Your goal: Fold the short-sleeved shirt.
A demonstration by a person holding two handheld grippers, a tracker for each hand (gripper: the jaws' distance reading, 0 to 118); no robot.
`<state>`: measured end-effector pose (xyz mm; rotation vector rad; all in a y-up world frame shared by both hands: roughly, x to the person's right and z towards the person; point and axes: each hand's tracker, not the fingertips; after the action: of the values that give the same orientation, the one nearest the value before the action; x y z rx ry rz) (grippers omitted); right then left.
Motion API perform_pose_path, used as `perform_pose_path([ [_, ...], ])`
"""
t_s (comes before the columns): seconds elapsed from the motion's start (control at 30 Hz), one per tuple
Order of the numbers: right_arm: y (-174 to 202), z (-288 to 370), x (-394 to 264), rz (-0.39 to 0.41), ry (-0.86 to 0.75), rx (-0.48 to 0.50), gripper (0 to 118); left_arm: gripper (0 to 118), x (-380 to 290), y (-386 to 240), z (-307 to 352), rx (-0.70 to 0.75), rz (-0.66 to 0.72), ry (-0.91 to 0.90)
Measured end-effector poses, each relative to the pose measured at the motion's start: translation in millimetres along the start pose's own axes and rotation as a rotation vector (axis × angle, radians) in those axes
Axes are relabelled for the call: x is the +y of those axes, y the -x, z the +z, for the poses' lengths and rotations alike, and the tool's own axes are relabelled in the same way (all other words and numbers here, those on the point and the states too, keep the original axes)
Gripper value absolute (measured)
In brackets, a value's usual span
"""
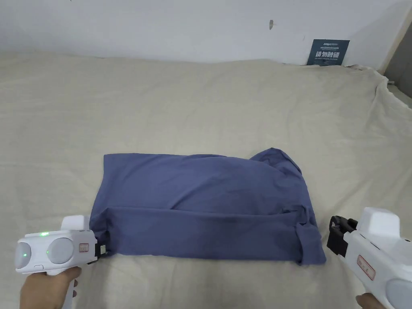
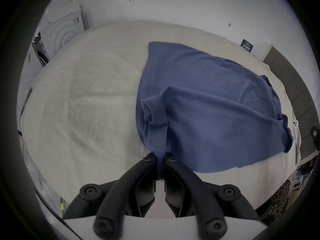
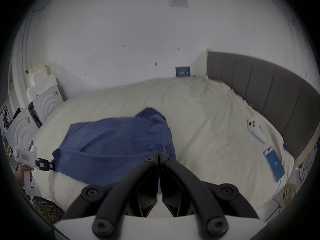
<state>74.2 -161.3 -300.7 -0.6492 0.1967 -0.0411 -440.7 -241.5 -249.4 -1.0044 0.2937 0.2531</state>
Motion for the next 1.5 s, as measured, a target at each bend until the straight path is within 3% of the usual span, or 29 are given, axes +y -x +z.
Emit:
perform_pose_path([
  [0.03,-2.2,-11.0,-2.5,0.000,0.058,0.000,3,6,1.5,0.9,6.6,0.006,0.002,-0.024],
  [0.13,-6.5,-38.7,-14.1,-0.006,0.145,-0.029,41,6,6.4,4.2,22.1,-0.023,0.006,-0.060],
  [0.17,-7.6,-48.9,-18.2,-0.004,0.182,-0.024,48,6,8.8,2.7,30.3,-0.024,-0.004,-0.075],
  [0.3,-3.1,-78.5,-34.6,0.036,0.278,-0.067,53,6,16.4,1.4,47.9,-0.046,-0.001,-0.109],
  [0.4,5.7,-87.8,-41.5,0.024,0.316,-0.046,61,6,18.6,-0.4,50.0,-0.054,-0.001,-0.116],
  [0.47,9.6,-91.5,-44.9,0.022,0.330,-0.066,61,6,18.5,-4.9,50.2,-0.045,-0.016,-0.113],
  [0.53,8.9,-92.0,-47.3,0.011,0.326,-0.070,47,6,16.6,-5.3,48.6,-0.041,-0.022,-0.106],
  [0.6,5.8,-91.5,-48.1,-0.007,0.323,-0.064,2,6,15.0,-3.1,45.3,-0.041,-0.018,-0.098],
  [0.9,-1.9,-68.9,-39.3,-0.005,0.278,0.013,1,6,6.5,11.6,35.9,-0.063,0.004,-0.081],
  [1.2,-6.4,-46.6,-37.2,0.016,0.231,0.023,0,6,6.6,16.8,43.8,-0.073,0.028,-0.107],
  [1.5,-26.1,-1.9,-50.3,-0.025,0.190,0.059,0,6,-16.4,39.1,64.3,-0.062,0.013,-0.112],
])
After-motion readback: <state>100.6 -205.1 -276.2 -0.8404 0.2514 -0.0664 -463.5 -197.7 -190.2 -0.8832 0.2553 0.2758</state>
